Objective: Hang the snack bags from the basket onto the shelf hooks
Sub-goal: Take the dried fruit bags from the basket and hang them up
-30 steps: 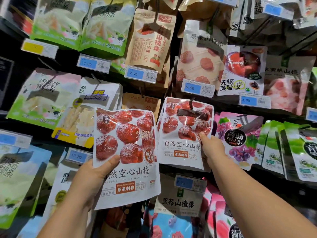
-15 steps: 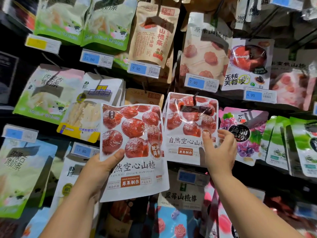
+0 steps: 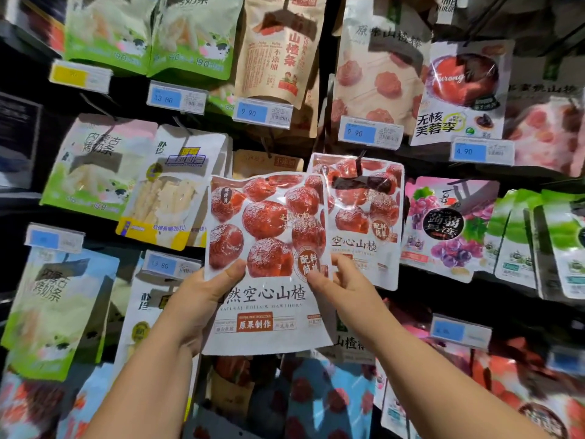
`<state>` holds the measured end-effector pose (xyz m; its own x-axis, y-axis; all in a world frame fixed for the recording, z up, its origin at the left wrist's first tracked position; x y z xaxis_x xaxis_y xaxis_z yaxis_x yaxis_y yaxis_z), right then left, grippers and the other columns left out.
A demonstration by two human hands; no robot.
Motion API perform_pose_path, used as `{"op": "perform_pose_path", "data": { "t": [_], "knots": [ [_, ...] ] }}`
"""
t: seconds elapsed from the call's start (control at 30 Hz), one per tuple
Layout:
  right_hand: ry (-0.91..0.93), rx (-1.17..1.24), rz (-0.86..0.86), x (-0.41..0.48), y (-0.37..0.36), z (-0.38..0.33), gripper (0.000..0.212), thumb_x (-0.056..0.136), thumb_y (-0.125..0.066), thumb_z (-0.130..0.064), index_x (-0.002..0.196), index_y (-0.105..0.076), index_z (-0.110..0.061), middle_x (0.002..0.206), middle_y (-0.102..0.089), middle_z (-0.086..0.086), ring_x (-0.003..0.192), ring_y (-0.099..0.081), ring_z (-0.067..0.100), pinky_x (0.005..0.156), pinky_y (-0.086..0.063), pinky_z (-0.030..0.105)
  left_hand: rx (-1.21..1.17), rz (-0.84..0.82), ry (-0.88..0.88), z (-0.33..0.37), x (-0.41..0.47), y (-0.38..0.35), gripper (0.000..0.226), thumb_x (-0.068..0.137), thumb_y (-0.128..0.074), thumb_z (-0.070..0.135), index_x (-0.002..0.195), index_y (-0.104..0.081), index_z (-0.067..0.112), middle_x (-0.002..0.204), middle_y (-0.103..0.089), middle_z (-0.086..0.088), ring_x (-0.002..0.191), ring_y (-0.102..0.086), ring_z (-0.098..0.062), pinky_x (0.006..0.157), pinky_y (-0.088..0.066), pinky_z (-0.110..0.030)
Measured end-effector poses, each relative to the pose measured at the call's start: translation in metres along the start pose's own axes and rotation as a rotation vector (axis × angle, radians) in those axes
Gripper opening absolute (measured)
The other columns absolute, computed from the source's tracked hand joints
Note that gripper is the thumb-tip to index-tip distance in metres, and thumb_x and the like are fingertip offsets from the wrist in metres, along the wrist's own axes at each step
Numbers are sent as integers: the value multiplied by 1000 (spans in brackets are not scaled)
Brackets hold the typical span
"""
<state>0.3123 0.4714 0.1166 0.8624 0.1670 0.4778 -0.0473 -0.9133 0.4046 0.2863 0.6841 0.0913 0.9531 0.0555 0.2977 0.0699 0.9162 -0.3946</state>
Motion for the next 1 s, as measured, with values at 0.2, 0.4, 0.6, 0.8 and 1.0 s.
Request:
{"op": "perform_pose_path", "data": {
  "t": [0.2, 0.4, 0.6, 0.8, 1.0],
  "knots": [
    [51, 135, 29, -12, 16, -3, 79, 62, -79, -70, 126, -55, -32, 124, -68, -8, 117, -64, 18, 99, -51, 50, -10, -83, -19, 4, -3, -26, 37, 73, -68, 27, 103, -68, 6, 87, -75, -22, 65, -73, -32, 50, -58, -37],
    [113, 264, 155, -5, 58, -7, 58, 70, -84, -47, 118, -56, -33, 114, -73, -4, 102, -71, 17, 88, -58, 42, -101, -129, -37, 10, 18, -81, 36, 71, -71, 20, 105, -69, 8, 90, -75, -19, 70, -74, -30, 53, -59, -38],
    [99, 321, 203, 13, 93, -3, 56, 67, -85, -47, 115, -58, -36, 117, -72, 3, 106, -70, 29, 93, -52, 59, -69, -179, -53, 16, 41, -118, 16, 88, -66, 10, 103, -68, 4, 85, -76, -15, 69, -74, -24, 52, -58, -30],
    [122, 269, 241, 26, 107, 3, 60, 68, -82, -46, 121, -58, -31, 115, -72, 0, 105, -70, 25, 94, -53, 56, -40, -191, -27, 9, 58, -133, 20, 83, -68, 16, 100, -67, 4, 88, -75, -21, 70, -73, -31, 59, -61, -41],
    [137, 231, 274, 34, 115, 10, 47, 80, -80, -35, 121, -58, -32, 114, -72, -6, 105, -70, 18, 96, -53, 52, 65, -188, -55, 10, 69, -138, 31, 79, -73, 25, 104, -67, 7, 92, -75, -20, 80, -73, -35, 72, -60, -44]
  ]
}}
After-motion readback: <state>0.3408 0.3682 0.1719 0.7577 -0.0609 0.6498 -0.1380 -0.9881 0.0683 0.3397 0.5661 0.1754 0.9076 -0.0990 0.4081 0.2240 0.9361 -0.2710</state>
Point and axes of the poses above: each hand's wrist, its own x-axis towards the middle knuckle, its own y-axis out of the back of the hand, z = x × y, the point moved 4 cm from there along x, towards the middle knuckle
